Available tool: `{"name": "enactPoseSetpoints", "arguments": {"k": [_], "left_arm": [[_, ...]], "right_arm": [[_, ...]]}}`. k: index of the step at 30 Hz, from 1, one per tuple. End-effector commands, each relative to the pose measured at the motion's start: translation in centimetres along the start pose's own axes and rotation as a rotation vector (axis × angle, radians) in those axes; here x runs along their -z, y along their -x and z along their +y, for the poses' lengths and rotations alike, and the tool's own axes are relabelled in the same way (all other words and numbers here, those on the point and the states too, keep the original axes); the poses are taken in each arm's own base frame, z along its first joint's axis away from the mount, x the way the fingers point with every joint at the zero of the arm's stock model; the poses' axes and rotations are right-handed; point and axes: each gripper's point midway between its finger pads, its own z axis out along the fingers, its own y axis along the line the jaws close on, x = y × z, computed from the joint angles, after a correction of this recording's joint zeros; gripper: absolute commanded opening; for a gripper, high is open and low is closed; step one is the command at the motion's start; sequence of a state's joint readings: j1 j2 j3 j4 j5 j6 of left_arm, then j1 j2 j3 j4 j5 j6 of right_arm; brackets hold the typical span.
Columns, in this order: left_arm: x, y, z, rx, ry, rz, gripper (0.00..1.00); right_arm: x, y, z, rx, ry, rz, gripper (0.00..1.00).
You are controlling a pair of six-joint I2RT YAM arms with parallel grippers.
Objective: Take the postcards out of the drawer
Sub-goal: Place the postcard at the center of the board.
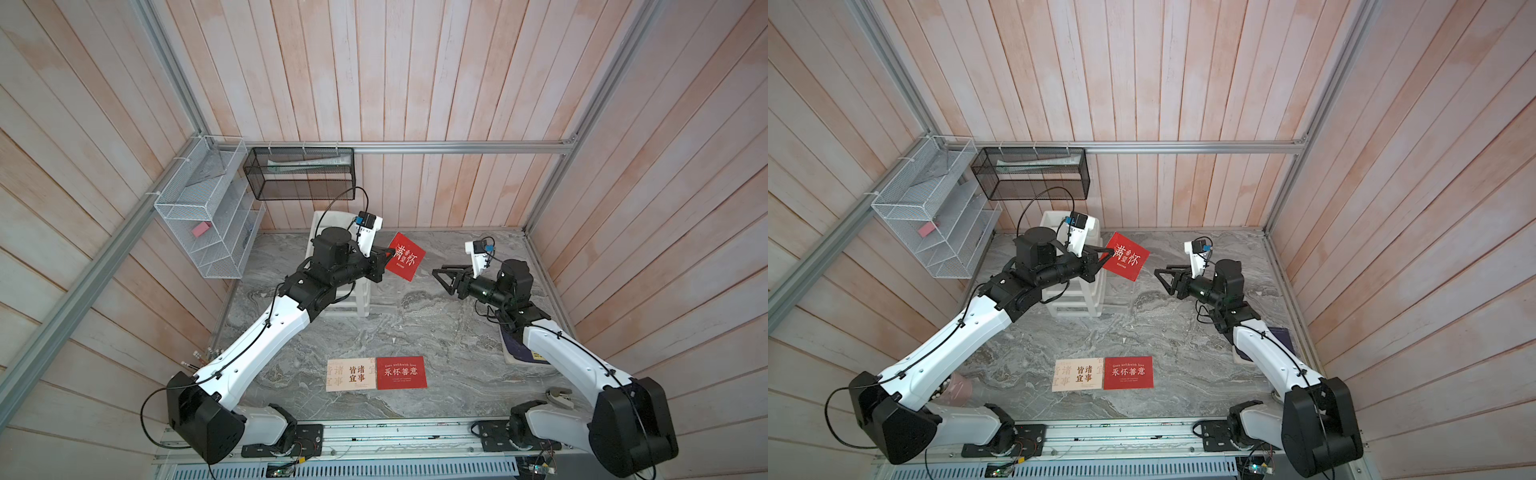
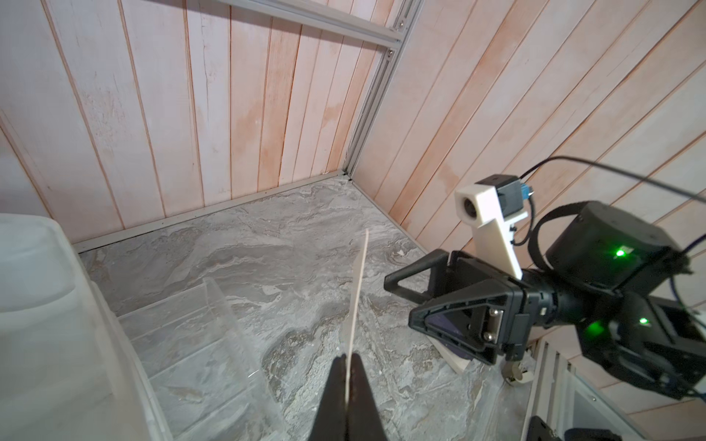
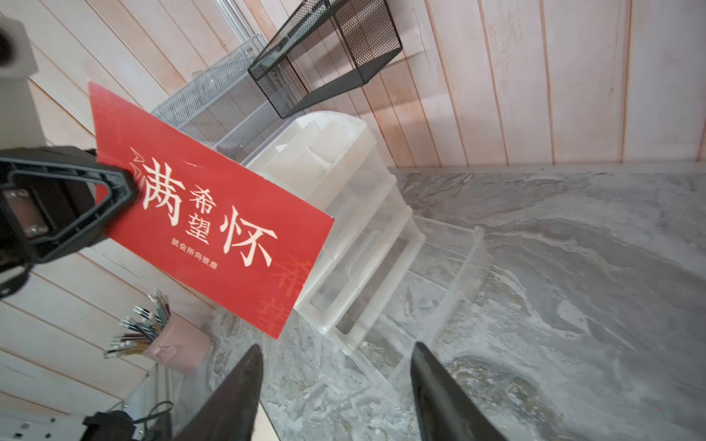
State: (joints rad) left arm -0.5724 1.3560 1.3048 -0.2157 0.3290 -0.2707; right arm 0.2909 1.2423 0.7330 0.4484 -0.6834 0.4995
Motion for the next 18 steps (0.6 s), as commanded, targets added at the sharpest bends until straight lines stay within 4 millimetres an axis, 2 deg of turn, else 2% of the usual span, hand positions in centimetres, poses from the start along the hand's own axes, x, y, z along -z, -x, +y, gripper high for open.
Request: {"name": "enactPoseSetpoints", "arguments": {"k": [1, 10, 15, 18], "left_arm": [[-0.4, 0.5, -1.2, 0.049, -0.086, -0.054, 0.00], [-0.9, -0.9, -1.9, 0.082, -0.161, -0.052, 0.00], [-0.8, -1.2, -1.8, 0.075, -0.169, -0.070, 0.00], [-0.9, -1.1, -1.5, 0.075, -0.151, -0.085, 0.00]], "right_arm": [[-0.3, 1.0, 1.4, -0.032, 0.108, -0.051, 0.64], [-1.3, 1.1, 2.6, -0.085, 0.249, -0.065, 0.63], [-1.8, 1.0, 3.5, -0.084, 0.304, -0.051, 0.55], [-2.1, 1.0, 4.2, -0.084, 0.330, -0.042, 0.47]]}}
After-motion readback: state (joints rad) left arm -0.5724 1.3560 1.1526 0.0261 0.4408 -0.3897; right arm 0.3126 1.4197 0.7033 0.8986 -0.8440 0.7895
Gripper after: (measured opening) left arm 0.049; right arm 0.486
